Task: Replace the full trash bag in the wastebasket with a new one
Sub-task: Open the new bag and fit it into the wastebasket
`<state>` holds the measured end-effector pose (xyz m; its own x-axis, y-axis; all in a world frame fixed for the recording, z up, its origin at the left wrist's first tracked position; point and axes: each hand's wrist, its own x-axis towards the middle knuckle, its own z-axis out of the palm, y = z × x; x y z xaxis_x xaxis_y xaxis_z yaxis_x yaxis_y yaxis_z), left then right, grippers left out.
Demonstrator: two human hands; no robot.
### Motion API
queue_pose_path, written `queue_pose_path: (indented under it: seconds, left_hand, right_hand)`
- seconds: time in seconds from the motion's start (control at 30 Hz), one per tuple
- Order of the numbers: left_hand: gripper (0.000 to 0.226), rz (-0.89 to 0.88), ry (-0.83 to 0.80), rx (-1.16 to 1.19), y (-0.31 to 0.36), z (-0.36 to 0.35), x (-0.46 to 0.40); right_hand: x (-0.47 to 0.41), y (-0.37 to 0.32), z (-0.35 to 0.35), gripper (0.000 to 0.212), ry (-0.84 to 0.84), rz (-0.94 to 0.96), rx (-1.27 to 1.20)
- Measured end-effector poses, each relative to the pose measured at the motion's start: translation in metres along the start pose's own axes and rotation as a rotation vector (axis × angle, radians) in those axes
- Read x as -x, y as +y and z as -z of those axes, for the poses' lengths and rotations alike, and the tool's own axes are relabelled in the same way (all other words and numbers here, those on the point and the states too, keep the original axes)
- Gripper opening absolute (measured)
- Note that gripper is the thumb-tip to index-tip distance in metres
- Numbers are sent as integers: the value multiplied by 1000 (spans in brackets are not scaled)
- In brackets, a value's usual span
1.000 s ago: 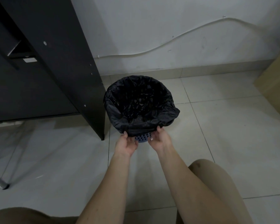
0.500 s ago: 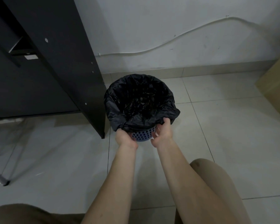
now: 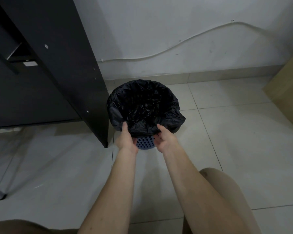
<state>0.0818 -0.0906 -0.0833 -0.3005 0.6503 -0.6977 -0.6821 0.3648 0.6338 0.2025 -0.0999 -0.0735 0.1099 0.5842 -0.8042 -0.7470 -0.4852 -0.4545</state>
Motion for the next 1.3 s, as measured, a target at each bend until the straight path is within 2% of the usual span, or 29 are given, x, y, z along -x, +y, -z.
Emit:
queue_pose_path:
  seconds: [0.17, 0.27, 0.43, 0.57, 0.77, 1.1, 1.2, 1.3]
  left_hand:
    - [39, 142, -174, 120, 7, -3, -11]
    - [33, 149, -204, 180, 4, 3, -18]
    - [32, 100, -175, 234, 0, 5, -22]
    - [38, 44, -136, 151, 0, 3, -22]
    - [40, 40, 38, -20, 9, -11, -15]
    - [36, 120, -103, 117, 9, -11, -17]
    - [43, 126, -72, 114, 12, -15, -15]
    - [62, 127, -52, 64, 12, -20, -9]
  right_hand:
    - [-6, -4, 1, 34, -127, -8, -117]
    - [-9, -4, 3, 35, -175, -16, -91]
    - [-12, -1, 1, 30, -167, -11, -8]
    - [-12, -1, 0, 29, -161, -16, 28]
    - [-13, -2, -1, 30, -134, -30, 73]
    - [-16, -3, -3, 33, -117, -25, 79]
    - [-17, -3, -2, 34, -104, -25, 78]
    - [-16, -2, -3, 33, -92, -19, 86]
